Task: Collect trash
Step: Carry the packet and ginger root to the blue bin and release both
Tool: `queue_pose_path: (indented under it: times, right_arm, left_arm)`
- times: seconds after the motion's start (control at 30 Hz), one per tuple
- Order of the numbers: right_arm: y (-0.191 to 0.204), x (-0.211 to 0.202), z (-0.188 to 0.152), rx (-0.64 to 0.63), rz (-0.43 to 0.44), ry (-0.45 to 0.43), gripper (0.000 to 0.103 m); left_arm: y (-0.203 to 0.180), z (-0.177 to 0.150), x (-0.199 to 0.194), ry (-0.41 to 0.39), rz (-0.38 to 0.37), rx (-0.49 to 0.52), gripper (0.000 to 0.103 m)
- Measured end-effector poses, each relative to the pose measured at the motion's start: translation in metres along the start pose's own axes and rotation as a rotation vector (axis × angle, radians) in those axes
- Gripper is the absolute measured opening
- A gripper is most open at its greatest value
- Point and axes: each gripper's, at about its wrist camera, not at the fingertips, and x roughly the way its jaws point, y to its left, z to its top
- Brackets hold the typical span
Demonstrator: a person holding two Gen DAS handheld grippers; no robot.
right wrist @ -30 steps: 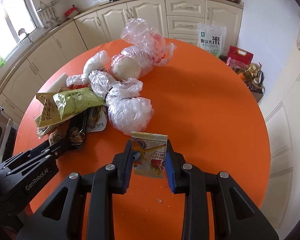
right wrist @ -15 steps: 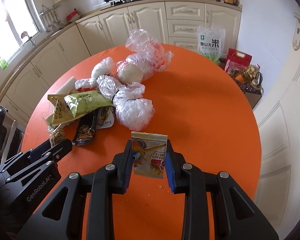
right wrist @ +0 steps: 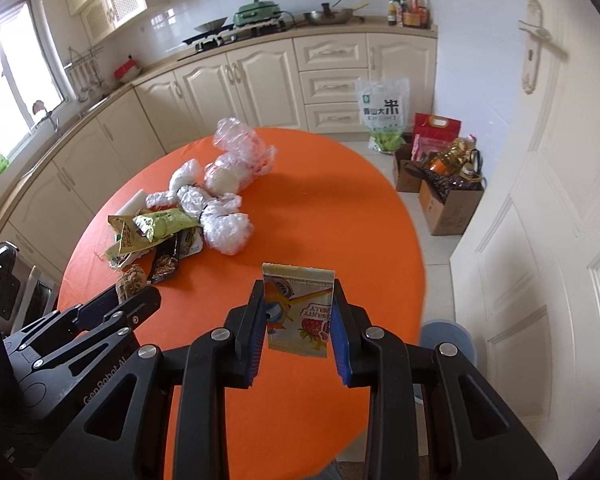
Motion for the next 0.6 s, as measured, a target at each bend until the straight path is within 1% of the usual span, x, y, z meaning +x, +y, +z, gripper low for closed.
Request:
queue_pose_path:
  times: [0.07, 0.13, 0.2, 0.33, 0.6]
  right_arm:
    - [-0.010, -0.012, -0.004, 0.016, -0.013, -0.013, 0.029]
    - [-0.020, -0.023, -0.009, 0.033, -0.025, -0.024, 0.029]
    - [-0.035, -0.035, -0.015, 0.057, -0.045, -0.035, 0.029]
    - [-0.068, -0.057, -0.024, 0.122, -0.091, -0.058, 0.029]
    - [-0.147, -0.092, -0.046, 0.253, -0.230, -0.082, 0.029]
  left_arm:
    - [-0.015, -0.004, -0.008, -0.017, 0.017, 0.029, 0.028]
    - [-0.032, -0.007, -0.014, -0.028, 0.010, 0.061, 0.028]
    - [-0.049, -0.011, -0.019, -0.024, -0.028, 0.089, 0.028]
    - [-0.085, -0.018, -0.025, -0.028, -0.068, 0.154, 0.028]
    - [-0.168, -0.031, -0.020, 0.007, -0.171, 0.295, 0.028]
